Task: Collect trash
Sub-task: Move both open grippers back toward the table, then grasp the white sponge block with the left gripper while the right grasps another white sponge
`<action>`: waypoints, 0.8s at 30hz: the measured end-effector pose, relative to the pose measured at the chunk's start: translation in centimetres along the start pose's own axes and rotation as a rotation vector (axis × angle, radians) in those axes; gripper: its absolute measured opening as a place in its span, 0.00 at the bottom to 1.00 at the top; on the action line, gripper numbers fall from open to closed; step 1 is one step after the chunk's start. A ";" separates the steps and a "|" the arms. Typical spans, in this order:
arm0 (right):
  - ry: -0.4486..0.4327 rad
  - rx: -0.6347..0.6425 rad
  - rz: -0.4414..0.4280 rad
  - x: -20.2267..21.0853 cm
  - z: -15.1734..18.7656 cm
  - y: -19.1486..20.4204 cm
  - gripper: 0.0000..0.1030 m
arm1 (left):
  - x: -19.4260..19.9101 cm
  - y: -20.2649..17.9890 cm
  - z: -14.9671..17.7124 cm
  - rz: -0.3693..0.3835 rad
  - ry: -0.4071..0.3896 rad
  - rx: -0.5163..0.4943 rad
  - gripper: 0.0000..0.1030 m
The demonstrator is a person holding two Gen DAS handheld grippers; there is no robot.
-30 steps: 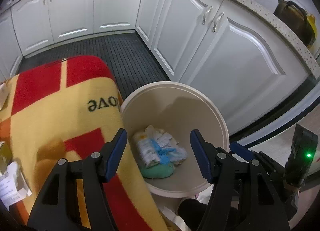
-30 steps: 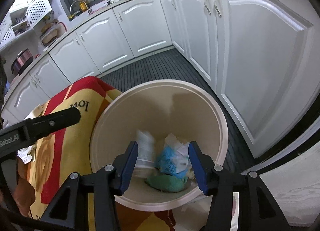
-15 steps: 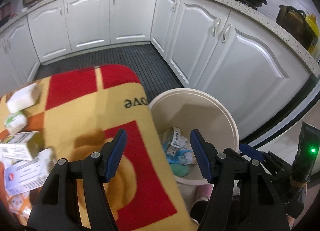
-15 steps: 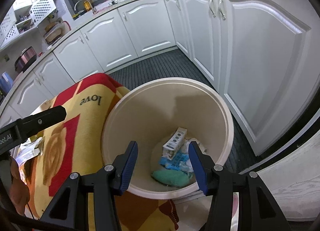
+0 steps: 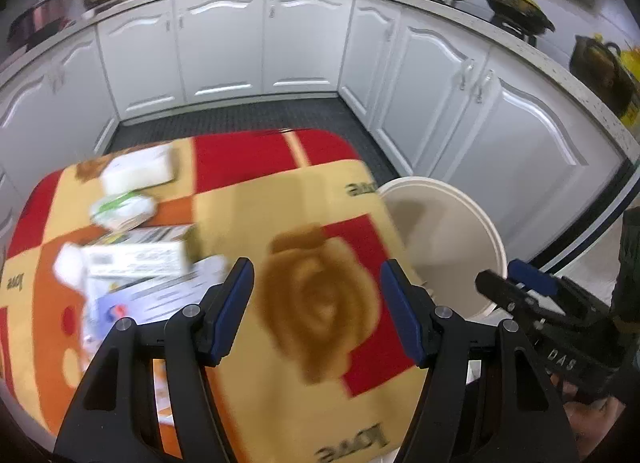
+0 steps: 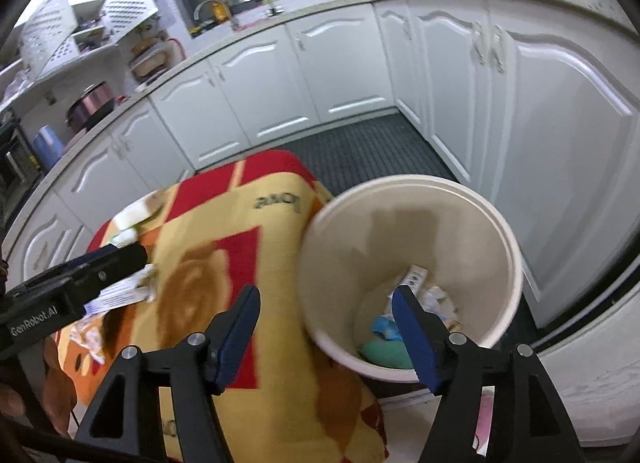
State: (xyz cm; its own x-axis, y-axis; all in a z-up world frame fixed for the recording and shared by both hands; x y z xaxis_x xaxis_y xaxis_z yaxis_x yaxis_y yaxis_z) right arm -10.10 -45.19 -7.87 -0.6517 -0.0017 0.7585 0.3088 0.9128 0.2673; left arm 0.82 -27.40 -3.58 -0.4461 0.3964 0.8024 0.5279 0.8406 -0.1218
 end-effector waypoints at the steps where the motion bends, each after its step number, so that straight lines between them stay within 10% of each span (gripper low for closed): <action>1: 0.001 0.012 -0.009 -0.1 0.0 0.7 0.64 | 0.5 1.0 0.2 -0.006 0.002 0.009 0.63; 24: 0.136 0.190 -0.129 -5.3 1.1 11.4 0.64 | 0.5 24.0 4.6 -0.261 0.114 0.389 0.63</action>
Point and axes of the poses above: each gripper's, at about its wrist camera, not at the fingertips, and x roughly against the way its jaws point, y to its left, z to its underside, the point moved 1 cm from there along -x, roughly the way its jaws point, and after that the axes turned 3 degrees about y, right-handed, at the moved point
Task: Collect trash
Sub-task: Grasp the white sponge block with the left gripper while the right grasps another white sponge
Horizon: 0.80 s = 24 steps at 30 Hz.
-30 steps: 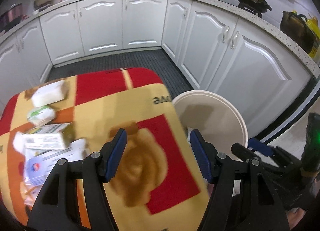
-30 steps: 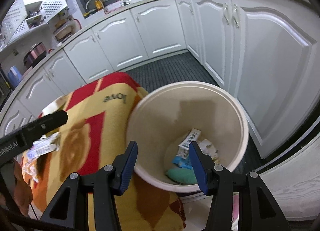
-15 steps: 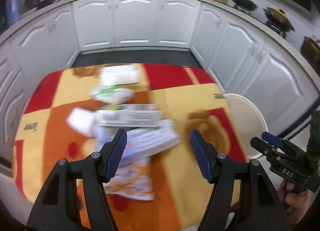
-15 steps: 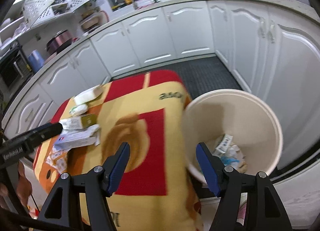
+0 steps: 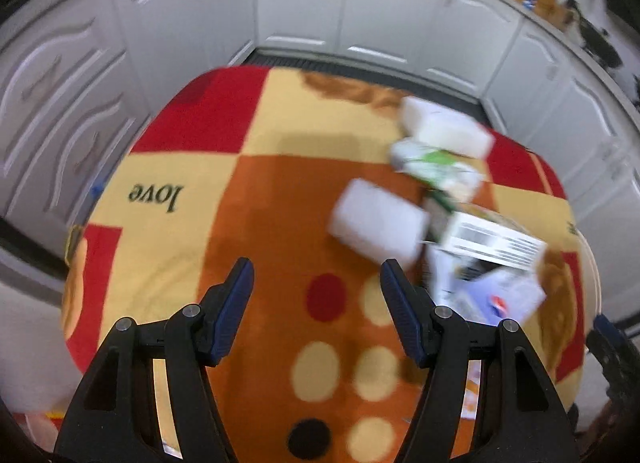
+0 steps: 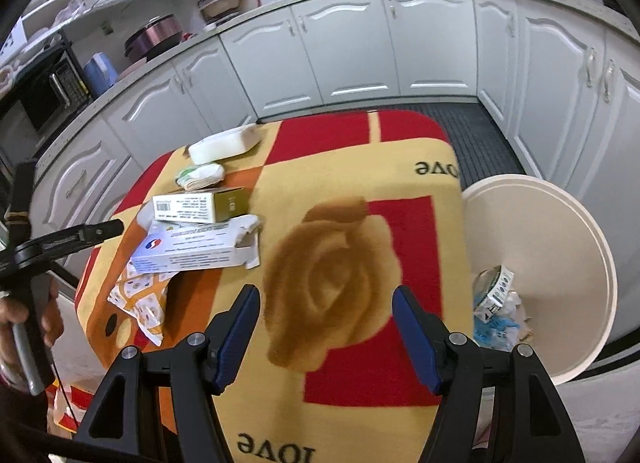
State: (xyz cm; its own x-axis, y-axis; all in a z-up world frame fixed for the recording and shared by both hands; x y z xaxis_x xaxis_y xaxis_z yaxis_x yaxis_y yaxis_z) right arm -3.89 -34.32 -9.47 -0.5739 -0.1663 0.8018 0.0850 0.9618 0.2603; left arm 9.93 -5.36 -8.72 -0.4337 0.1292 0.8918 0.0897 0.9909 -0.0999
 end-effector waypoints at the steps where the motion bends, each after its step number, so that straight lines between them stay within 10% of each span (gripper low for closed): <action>1: 0.003 0.003 -0.002 -0.2 -0.1 0.1 0.64 | -0.5 0.6 -0.2 0.019 0.011 0.027 0.63; 22: 0.040 0.021 -0.025 -2.2 -1.2 1.5 0.64 | -4.5 -1.1 -3.9 0.167 0.065 0.213 0.64; 24: 0.044 0.020 -0.026 -2.4 -1.5 1.5 0.64 | -4.4 -1.0 -3.7 0.180 0.059 0.214 0.53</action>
Point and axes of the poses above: each gripper's, at about its wrist camera, not at the fingertips, and x roughly against the way its jaws point, y to its left, z to its underside, the point moved 1 cm from there along -x, roughly the way its jaws point, and after that the axes turned 3 degrees about y, right-handed, at the moved point
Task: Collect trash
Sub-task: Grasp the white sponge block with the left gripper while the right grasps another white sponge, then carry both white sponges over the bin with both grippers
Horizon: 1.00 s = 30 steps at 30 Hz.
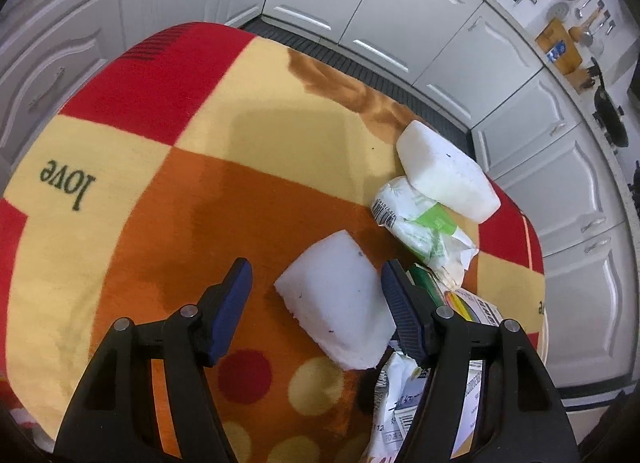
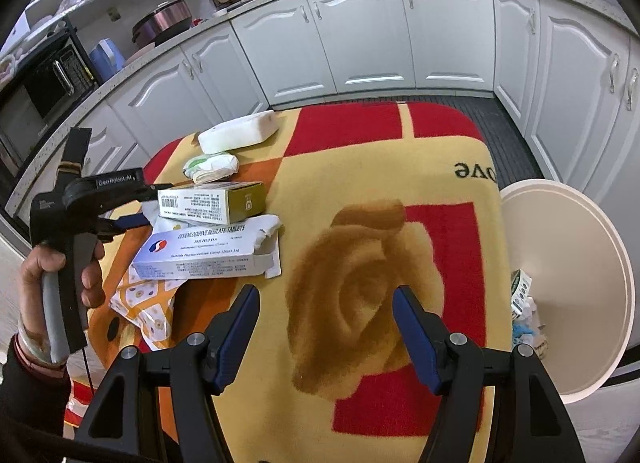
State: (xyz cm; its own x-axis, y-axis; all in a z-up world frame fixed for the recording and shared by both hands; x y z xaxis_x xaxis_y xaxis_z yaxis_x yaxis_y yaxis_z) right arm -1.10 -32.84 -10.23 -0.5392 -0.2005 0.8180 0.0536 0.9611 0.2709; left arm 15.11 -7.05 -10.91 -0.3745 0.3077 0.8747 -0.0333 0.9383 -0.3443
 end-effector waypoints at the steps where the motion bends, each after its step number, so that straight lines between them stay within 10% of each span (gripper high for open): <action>1: 0.002 0.002 -0.001 -0.1 -0.2 0.1 0.64 | 0.1 0.2 -0.1 0.015 0.005 -0.007 0.45; 19: 0.012 0.129 -0.105 -6.3 -10.7 6.6 0.65 | 4.8 3.0 -0.2 -0.006 0.090 -0.216 0.32; 30: 0.129 0.027 -0.073 -14.3 -17.0 11.4 0.81 | 2.2 5.0 0.0 -0.007 0.080 -0.143 0.61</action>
Point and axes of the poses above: each gripper's, at about its wrist camera, not at the fingertips, and x roughly against the way its jaws point, y to its left, z to its underside, the point moved 1 cm from there along -x, roughly the way its jaws point, and after that the axes turned 3 degrees about y, right-handed, at the moved point
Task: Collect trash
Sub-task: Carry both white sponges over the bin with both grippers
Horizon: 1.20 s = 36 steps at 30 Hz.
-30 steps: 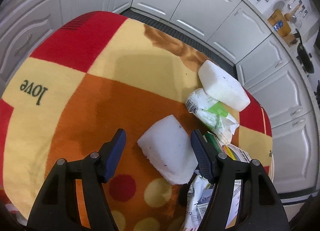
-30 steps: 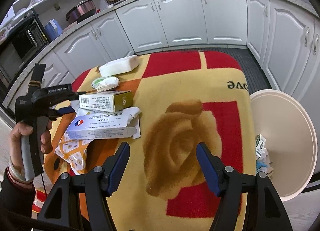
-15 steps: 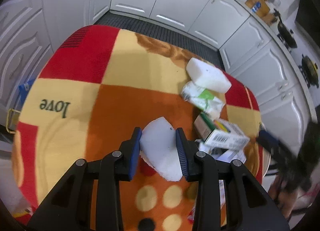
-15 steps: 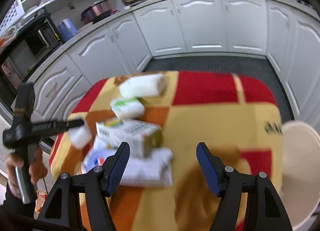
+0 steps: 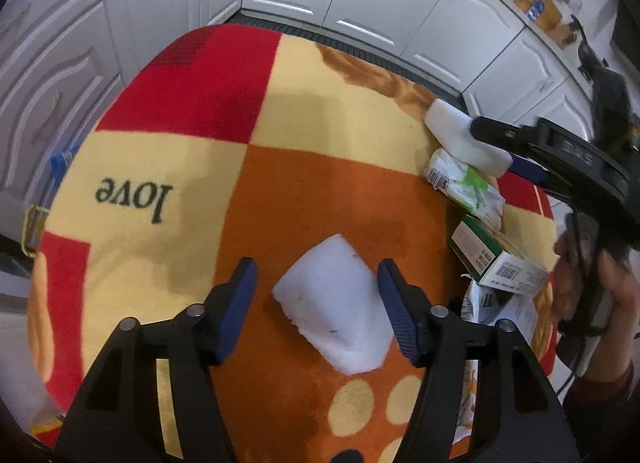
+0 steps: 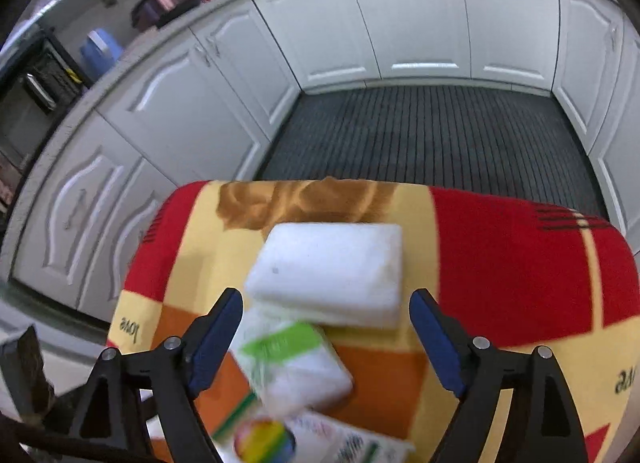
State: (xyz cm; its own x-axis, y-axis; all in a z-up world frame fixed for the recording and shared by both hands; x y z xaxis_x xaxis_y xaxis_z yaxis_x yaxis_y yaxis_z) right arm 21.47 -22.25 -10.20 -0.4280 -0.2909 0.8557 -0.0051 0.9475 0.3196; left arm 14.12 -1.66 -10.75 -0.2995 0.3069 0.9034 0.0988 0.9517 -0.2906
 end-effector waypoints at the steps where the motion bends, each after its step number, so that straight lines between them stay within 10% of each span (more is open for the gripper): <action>1: 0.007 0.006 0.009 -0.5 -0.2 0.3 0.82 | -0.1 0.0 0.1 0.002 0.001 0.000 0.61; 9: 0.039 0.062 0.067 -2.2 -0.2 0.7 0.84 | -0.4 -0.6 0.9 -0.007 -0.030 -0.016 0.55; 13: -0.041 0.077 0.023 0.6 1.0 0.3 0.83 | 0.6 -0.6 1.2 0.047 -0.037 -0.018 0.37; 24: -0.139 0.087 -0.009 9.6 7.8 -2.7 0.84 | 4.8 -3.3 3.0 0.043 -0.093 -0.114 0.34; 36: -0.216 -0.040 0.113 17.6 16.2 -12.2 0.85 | 7.9 -14.4 5.4 0.102 -0.140 -0.309 0.34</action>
State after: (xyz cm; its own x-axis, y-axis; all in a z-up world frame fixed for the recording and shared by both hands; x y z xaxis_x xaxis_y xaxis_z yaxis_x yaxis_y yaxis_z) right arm -0.65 -36.82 -5.61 -0.6074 -0.1437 0.7813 0.0880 0.9653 0.2460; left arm 5.23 -12.93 -1.17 -0.3985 0.4183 0.8162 0.4114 0.8769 -0.2486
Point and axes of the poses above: each gripper's, at about its wrist camera, not at the fingertips, and x roughly against the way its jaws point, y to its left, z to its underside, the point moved 1 cm from there along -x, roughly the way its jaws point, and after that the axes turned 3 degrees about y, right-handed, at the moved point
